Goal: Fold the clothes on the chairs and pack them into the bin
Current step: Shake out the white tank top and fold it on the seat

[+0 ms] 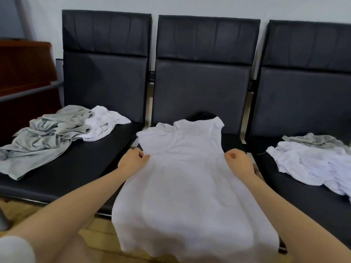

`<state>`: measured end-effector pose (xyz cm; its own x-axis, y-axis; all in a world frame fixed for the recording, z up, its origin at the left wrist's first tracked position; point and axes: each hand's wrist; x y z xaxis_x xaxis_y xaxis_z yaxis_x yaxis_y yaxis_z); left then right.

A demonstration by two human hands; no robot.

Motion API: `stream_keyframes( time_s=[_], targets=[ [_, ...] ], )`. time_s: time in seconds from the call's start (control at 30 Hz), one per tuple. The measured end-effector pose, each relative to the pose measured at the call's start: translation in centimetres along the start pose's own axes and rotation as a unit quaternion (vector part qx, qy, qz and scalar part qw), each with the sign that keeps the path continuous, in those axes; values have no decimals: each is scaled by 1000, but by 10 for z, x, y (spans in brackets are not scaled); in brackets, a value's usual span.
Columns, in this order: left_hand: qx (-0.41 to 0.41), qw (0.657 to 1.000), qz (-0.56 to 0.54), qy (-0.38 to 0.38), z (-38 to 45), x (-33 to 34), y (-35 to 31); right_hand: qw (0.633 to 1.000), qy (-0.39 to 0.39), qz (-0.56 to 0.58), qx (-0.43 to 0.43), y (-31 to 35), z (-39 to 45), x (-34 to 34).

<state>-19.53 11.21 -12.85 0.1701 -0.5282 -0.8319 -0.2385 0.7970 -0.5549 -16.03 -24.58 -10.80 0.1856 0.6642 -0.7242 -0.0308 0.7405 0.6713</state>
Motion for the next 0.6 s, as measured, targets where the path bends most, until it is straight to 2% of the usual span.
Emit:
stream_keyframes(
  time_s=[0.1, 0.17, 0.3, 0.43, 0.6],
  targets=[
    [-26, 996, -71, 37, 41, -9, -31, 999, 22, 42, 15, 16, 38, -4],
    [-24, 995, -86, 51, 64, -13, -59, 1000, 23, 16, -3, 26, 59, -5],
    [-14, 978, -205, 29, 116, -6, -100, 1000, 5, 12, -9, 39, 108, 6],
    [22, 976, -208, 53, 160, 10, -128, 996, 11, 70, 54, 34, 157, 21],
    [39, 982, -169, 70, 219, 46, -144, 989, -17, 109, 101, 5, 209, 39]
  ],
)
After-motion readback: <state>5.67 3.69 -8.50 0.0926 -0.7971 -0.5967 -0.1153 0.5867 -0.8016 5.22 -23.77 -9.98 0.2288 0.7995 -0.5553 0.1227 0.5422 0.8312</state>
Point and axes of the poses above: each hand's wrist, its own z-axis towards the middle knuckle, its own x-axis out of the palm, y = z × x, and after that the axes turned 4 degrees about y, right-handed
